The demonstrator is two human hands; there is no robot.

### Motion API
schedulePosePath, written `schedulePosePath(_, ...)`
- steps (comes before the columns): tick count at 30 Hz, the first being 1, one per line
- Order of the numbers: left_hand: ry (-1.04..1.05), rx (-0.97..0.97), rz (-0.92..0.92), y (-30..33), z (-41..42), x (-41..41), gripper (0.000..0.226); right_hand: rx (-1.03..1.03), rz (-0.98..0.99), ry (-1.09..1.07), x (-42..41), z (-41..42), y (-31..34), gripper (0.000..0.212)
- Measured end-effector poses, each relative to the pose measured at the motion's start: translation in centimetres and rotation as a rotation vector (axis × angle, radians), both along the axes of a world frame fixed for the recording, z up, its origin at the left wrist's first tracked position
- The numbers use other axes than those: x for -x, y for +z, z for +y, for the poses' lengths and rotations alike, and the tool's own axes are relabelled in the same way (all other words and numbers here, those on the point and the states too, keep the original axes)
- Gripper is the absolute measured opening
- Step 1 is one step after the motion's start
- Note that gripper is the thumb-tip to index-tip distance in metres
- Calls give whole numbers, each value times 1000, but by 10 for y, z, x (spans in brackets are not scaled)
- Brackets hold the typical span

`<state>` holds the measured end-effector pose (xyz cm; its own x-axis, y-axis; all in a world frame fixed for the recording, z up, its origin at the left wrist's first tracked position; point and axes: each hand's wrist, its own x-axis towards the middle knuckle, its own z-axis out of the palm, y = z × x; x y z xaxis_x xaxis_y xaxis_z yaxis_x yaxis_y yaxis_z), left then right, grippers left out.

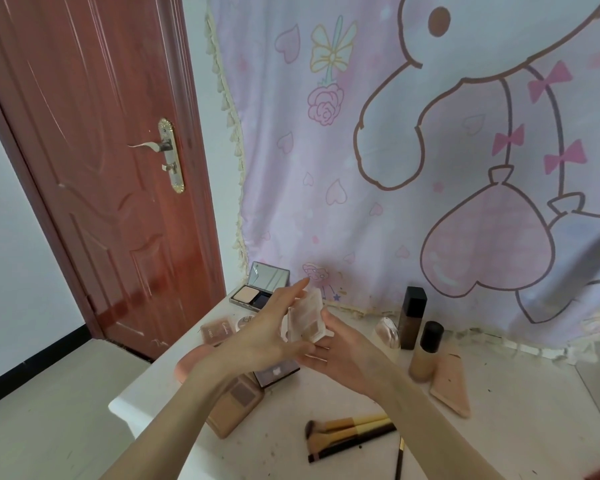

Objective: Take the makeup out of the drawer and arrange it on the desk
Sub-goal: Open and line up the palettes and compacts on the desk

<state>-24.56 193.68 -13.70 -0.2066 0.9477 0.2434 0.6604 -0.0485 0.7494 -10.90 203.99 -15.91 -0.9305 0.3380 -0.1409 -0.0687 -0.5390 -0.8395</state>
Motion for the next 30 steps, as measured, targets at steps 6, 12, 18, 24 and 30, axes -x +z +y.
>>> schedulePosePath(6,-18,21,71,9,-2,4,83,41,55,-41,7,-5,-5,31)
schedulePosePath(12,-32,69,94,20,-3,7,83,80,72,-53,8,-8,-5,31)
schedulePosePath(18,-56,124,-12,28,-5,13,72,145,34,-39,5,-2,-6,47)
schedulePosePath(24,-8,103,-181,41,3,22,35,281,120,-95,8,3,-3,55)
schedulePosePath(30,144,24,-84,46,31,49,21,200,112,-154,21,10,-6,40)
